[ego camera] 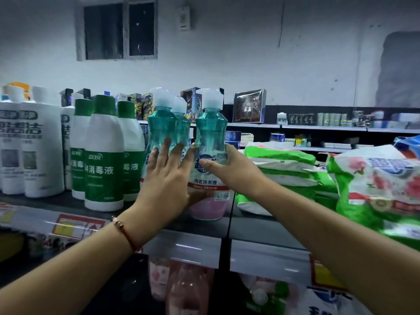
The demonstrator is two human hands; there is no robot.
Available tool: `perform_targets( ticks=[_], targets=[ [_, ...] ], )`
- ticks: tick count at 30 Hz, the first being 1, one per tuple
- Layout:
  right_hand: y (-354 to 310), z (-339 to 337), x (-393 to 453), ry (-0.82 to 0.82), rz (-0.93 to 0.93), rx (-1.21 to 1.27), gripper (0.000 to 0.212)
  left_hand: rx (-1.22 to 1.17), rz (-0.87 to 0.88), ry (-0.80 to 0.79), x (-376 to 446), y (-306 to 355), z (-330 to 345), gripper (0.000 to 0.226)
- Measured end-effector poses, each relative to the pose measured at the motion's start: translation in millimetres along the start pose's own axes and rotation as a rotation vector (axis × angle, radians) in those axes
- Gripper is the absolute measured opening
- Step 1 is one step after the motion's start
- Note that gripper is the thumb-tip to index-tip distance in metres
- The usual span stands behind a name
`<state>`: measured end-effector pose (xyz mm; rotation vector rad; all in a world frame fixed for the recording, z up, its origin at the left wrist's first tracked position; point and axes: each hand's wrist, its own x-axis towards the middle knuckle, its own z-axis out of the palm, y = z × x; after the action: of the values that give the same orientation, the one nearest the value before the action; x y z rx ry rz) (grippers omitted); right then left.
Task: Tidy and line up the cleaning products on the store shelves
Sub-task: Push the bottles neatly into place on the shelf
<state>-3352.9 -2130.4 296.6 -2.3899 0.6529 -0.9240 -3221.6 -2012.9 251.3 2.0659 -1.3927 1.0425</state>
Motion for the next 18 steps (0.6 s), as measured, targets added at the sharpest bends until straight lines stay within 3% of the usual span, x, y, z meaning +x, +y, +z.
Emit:
perform_targets(
  ticks=[2, 6, 9, 11, 18],
  targets=[
    [-6.0, -7.0, -5.9, -0.066, 0.019, -0.081, 0.071, 0.015, 0.021, -0.028, -5.6, -4.1, -5.8, 0.100],
    [-15.2, -19.8, -26.1, -0.107, -0.040, -0.354, 0.087, 0.051, 0.051, -0.063, -29.6, -21.1, -21.9, 0.084],
    [-32.4, -15.3, -49.6, 0.060, -0.309, -0.534, 0.088, 0.067, -0.025, -0.192, -50.3, -44.7, -36.0, 0.087],
    [-53.2, -3.6, -64.1, 0.070, -0.438, -0.591, 0.085, 0.107, -0.070, -0.241, -61.3, -64.9, -45.0, 0.091],
    [-125.0, 73.8, -68.0, -0.239, -0.455, -0.481, 0.081, 0.227, -0.158, -0.395, -97.9, -148.6, -99.3, 0.090]
  ],
)
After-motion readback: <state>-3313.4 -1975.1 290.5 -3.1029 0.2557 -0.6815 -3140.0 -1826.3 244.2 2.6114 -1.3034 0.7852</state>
